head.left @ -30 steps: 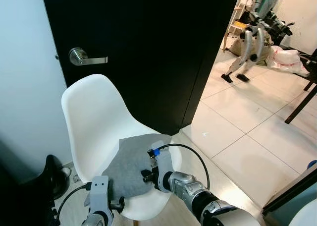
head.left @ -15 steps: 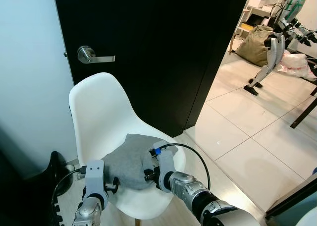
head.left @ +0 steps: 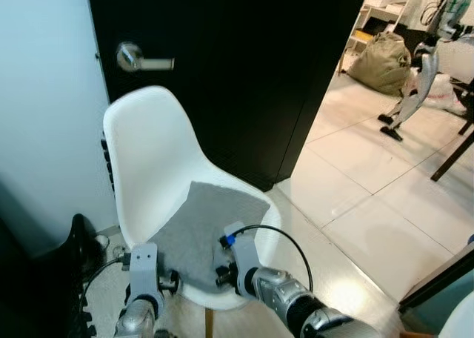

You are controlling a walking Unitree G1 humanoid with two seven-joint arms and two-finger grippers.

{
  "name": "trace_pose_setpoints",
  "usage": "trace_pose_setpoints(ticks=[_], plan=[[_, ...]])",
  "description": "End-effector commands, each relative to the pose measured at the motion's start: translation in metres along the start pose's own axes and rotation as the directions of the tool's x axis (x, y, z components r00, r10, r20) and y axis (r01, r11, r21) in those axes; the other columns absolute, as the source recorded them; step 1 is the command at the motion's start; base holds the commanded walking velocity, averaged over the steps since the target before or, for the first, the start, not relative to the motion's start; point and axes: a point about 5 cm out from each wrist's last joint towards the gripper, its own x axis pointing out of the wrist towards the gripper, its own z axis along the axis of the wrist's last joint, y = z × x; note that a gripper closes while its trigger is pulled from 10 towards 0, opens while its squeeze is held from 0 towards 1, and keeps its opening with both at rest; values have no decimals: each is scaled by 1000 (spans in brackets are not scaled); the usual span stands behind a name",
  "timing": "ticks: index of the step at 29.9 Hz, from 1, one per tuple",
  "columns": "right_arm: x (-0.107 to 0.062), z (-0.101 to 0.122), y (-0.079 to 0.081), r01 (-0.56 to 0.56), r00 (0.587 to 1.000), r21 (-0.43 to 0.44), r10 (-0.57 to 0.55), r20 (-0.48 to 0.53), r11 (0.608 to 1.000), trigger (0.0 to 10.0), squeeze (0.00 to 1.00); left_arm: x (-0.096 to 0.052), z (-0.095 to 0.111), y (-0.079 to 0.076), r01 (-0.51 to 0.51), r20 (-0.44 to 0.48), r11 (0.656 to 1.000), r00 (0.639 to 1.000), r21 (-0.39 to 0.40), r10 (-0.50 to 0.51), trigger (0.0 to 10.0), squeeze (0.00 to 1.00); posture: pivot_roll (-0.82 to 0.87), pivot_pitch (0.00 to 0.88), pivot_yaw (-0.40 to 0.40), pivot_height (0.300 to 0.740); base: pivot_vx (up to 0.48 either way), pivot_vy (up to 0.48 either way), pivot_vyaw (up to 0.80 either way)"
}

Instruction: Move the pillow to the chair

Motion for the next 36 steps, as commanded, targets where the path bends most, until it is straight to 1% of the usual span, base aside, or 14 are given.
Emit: trace_pose_setpoints(ticks=[1, 12, 16, 19, 21, 24, 25, 27, 30, 31, 32, 33, 34, 36], plan=[[13, -18, 42, -106, 991, 12, 107, -80, 994, 10000, 0, 1, 11, 0, -10, 68, 1000, 998, 0, 10, 10000, 0, 210, 64, -120, 600, 0, 0, 0], [13, -17, 43, -104, 991, -4, 103, -90, 995, 10000, 0, 1, 13, 0, -22, 89, 1000, 996, 2, 22, 10000, 0, 223, 69, -130, 565, 0, 0, 0], [14, -3, 43, -116, 993, 12, 117, -28, 993, 10000, 0, 2, 18, -4, -16, 114, 1000, 993, 12, 14, 10000, 0, 224, 76, -132, 545, 0, 0, 0], [14, 7, 44, -135, 991, 22, 135, 23, 991, 10000, 0, 2, 22, -6, -21, 140, 999, 990, 28, 17, 10000, 0, 228, 78, -136, 545, 0, 0, 0], [15, 19, 46, -154, 985, 31, 151, 78, 988, 10000, 0, 3, 31, -5, -48, 186, 998, 982, 52, 38, 10000, 0, 228, 85, -139, 545, 0, 0, 0], [16, 42, 52, -167, 976, -19, 168, 136, 986, 10000, 0, 4, 48, 2, -129, 265, 989, 959, 75, 105, 10000, 0, 235, 93, -148, 545, 0, 0, 0], [16, 42, 52, -167, 976, -19, 168, 136, 986, 10000, 0, 4, 48, 2, -129, 265, 989, 959, 75, 105, 10000, 0, 235, 93, -148, 545, 0, 0, 0], [17, 64, 65, -208, 958, -44, 213, 191, 977, 10000, 0, 4, 63, 14, -222, 327, 971, 927, 86, 183, 10000, 0, 241, 96, -157, 545, 0, 0, 0], [17, 72, 70, -225, 950, -52, 231, 208, 973, 10000, 0, 4, 68, 18, -254, 348, 963, 914, 89, 209, 10000, 0, 242, 96, -159, 545, 0, 0, 0], [18, 78, 77, -249, 942, -65, 257, 216, 966, 10000, 0, 3, 73, 23, -297, 367, 951, 897, 88, 246, 10000, 0, 246, 98, -165, 545, 0, 0, 0], [18, 78, 77, -249, 942, -65, 257, 216, 966, 10000, 0, 3, 73, 23, -297, 367, 951, 897, 88, 246, 10000, 0, 246, 98, -165, 545, 0, 0, 0], [19, 79, 89, -284, 933, -96, 298, 203, 954, 10000, 0, 1, 78, 30, -359, 387, 929, 872, 87, 301, 10000, 0, 247, 99, -170, 545, 0, 0, 0], [19, 79, 89, -284, 933, -96, 298, 203, 954, 10000, 0, 1, 78, 30, -359, 387, 929, 872, 87, 301, 10000, 0, 247, 99, -170, 545, 0, 0, 0], [22, 72, 109, -345, 918, -167, 369, 143, 924, 10000, 0, -3, 82, 42, -459, 406, 884, 827, 90, 388, 10000, 0, 245, 98, -171, 545, 0, 0, 0]])
